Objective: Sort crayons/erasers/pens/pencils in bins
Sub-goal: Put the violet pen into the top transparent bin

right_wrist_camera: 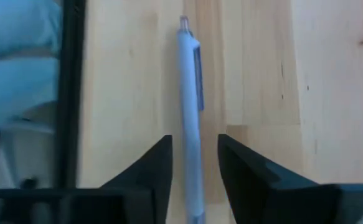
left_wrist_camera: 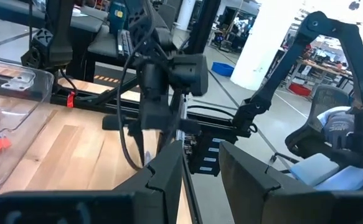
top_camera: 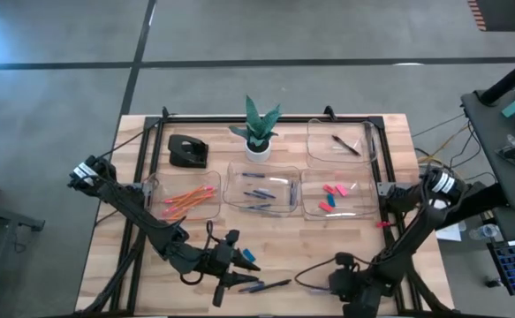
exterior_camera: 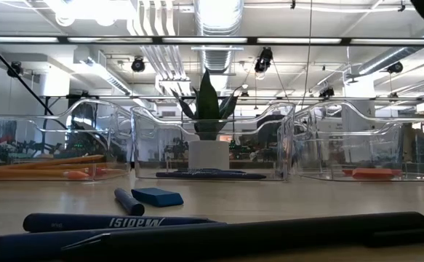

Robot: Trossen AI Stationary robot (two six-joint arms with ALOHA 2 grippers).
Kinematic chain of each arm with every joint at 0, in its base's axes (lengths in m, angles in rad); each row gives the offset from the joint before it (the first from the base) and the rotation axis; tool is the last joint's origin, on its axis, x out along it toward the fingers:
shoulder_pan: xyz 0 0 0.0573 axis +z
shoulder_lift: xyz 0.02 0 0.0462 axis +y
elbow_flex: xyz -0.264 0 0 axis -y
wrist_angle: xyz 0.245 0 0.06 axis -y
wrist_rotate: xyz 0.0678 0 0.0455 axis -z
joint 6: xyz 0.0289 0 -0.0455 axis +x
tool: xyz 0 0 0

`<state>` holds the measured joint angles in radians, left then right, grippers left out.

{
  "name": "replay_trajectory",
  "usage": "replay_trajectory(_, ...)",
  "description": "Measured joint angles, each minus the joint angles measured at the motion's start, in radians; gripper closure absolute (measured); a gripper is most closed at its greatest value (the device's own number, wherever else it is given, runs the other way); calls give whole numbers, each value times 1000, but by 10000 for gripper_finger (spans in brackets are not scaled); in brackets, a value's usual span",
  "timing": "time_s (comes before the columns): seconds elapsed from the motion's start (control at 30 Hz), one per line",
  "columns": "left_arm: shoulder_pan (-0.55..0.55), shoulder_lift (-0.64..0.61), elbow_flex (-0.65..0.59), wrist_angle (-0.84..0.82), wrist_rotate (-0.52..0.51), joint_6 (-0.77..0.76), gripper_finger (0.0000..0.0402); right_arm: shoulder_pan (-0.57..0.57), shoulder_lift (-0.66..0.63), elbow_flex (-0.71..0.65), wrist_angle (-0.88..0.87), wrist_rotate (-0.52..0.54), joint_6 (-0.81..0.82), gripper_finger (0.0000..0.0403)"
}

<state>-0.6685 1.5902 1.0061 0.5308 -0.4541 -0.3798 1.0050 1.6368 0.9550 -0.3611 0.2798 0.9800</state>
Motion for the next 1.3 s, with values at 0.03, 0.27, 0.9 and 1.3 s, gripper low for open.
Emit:
replay_trajectory(0.03,0,0,0,0,0,-1,310,0,11,0,-1,0,-19,281)
replay_trajectory(0.27,0,0,0,-1,0,-2,310,1,83,6,4,11,-64,260)
replay_trajectory(0.9,0,0,0,-2,0,-2,310,-13,62,6,-7,-1,-68,380)
replay_trajectory(1.3,-1,0,0,-28,0,-4,310,-113,-264,52,-418,222,-159,381)
